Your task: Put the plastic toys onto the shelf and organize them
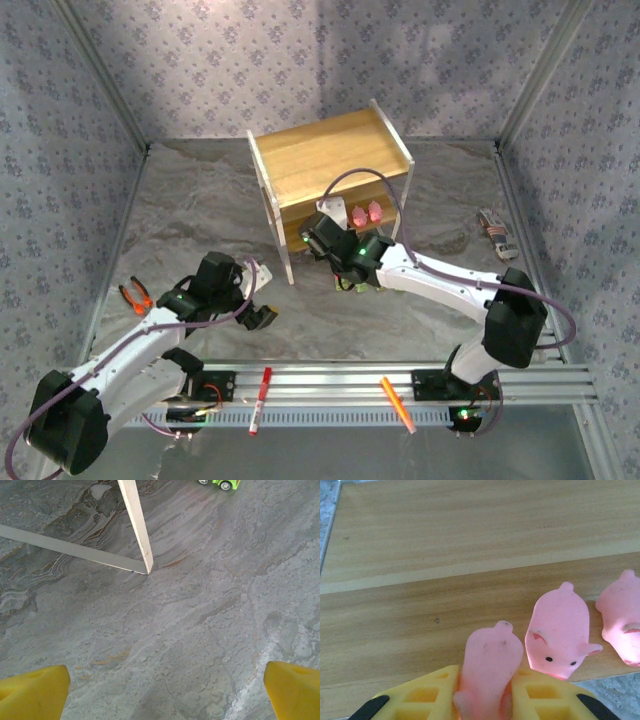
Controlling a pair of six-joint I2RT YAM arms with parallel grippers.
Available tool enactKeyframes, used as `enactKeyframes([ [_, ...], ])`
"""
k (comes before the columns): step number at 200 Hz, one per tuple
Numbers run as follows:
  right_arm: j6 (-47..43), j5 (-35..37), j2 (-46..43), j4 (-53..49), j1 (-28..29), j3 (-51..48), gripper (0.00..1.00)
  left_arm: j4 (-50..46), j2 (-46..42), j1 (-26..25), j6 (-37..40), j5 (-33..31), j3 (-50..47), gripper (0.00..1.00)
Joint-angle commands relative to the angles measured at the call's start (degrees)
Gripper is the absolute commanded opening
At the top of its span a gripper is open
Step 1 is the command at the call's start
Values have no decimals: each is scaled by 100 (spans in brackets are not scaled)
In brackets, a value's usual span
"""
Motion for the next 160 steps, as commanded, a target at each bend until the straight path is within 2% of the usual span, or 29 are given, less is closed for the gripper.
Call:
enactKeyframes([
  [1,-94,-41,94,121,-38,164,28,61,-86,-45,100,113,-34,100],
  [160,-89,22,369,275,-168,279,29,105,-62,-46,92,112,-56,100],
])
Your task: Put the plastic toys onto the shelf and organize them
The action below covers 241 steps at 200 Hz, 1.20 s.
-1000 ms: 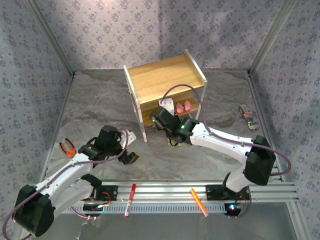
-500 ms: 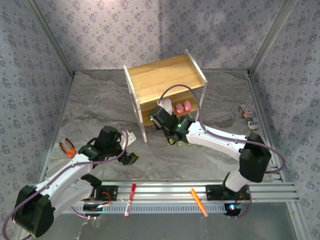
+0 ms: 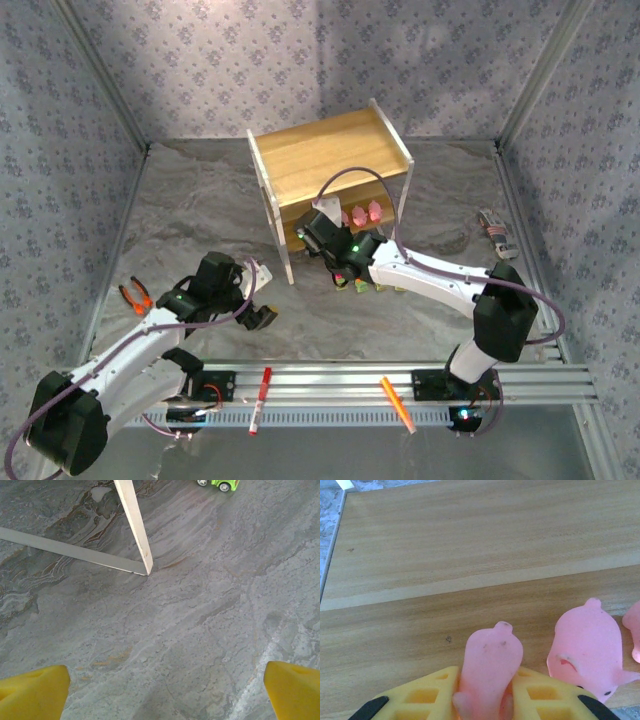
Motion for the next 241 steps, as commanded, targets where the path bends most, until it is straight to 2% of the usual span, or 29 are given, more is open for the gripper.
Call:
enactKeyframes([
  [1,-89,39,80,5,-104,135,29,105,-28,-46,55,104,-55,100],
  [156,-9,-39,212,101,-105,0,30,123,17,-46,46,71,-47,100],
  [241,-39,-49,168,138,-94,-1,39,132,8,-41,46,61,-45,100],
])
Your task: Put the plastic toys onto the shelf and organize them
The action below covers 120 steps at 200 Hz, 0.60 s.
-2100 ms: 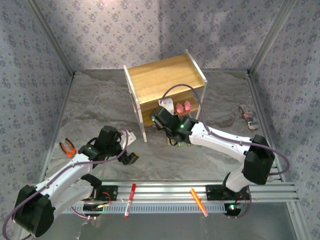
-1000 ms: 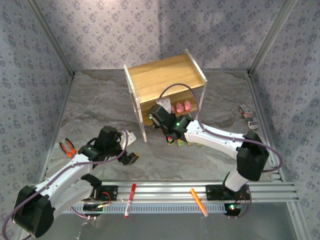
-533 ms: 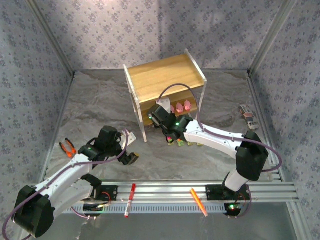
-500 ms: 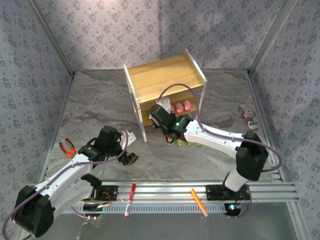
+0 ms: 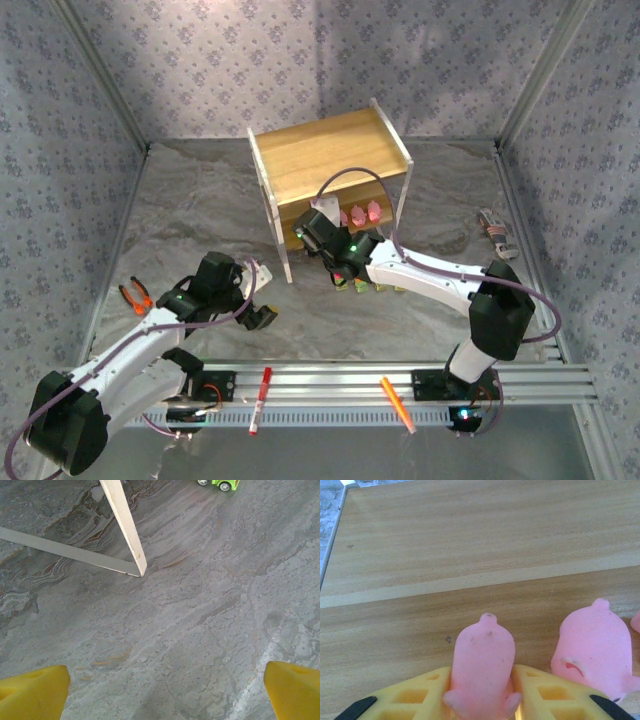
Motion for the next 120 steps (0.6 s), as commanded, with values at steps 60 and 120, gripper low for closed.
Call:
enactKeyframes([
  [60,-56,17,-3,3,-56,11,41,132,-7,-41,46,74,-54,100],
  [120,-91,65,-88,-10,-38,20,43,132,-7,-46,46,74,-56,100],
])
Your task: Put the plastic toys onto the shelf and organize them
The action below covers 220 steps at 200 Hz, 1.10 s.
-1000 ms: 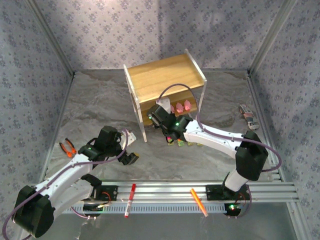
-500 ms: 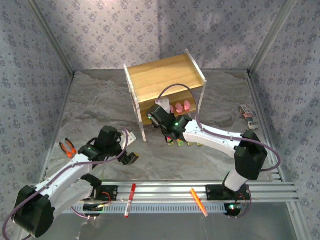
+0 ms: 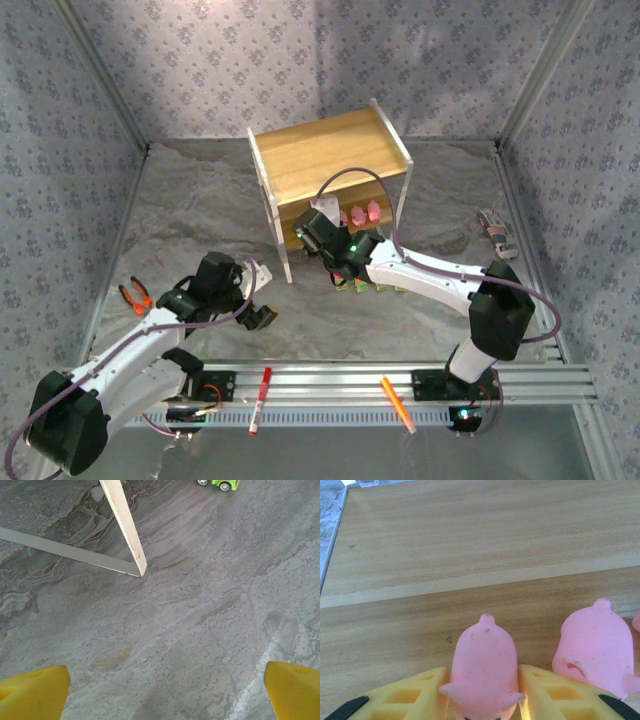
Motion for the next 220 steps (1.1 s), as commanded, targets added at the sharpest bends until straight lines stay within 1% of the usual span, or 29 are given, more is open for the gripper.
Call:
enactKeyframes([
  [1,-89,70,-90,-18,-36,20,43,129,-7,-46,46,70,-56,100],
  [22,-80,126,-151,-32,1,4,46,125,1,-41,55,92,-50,100],
  [54,-56,225,-275,-84,74,-66,48,108,1,-43,70,114,-47,100],
  [143,85,582,-682,-263,381,-300,50,50,60,-54,90,152,3,100],
  [174,190,729,-939,-428,517,-376,50,18,175,-159,70,-29,96,100],
  [179,205,760,-988,-452,544,-575,50,0,185,-181,73,-43,121,100],
  [196,227,868,-1152,-569,648,-700,50,-69,257,-212,97,-8,231,100],
  [220,556,1060,-1425,-753,834,-917,50,-85,415,-282,99,0,410,100],
])
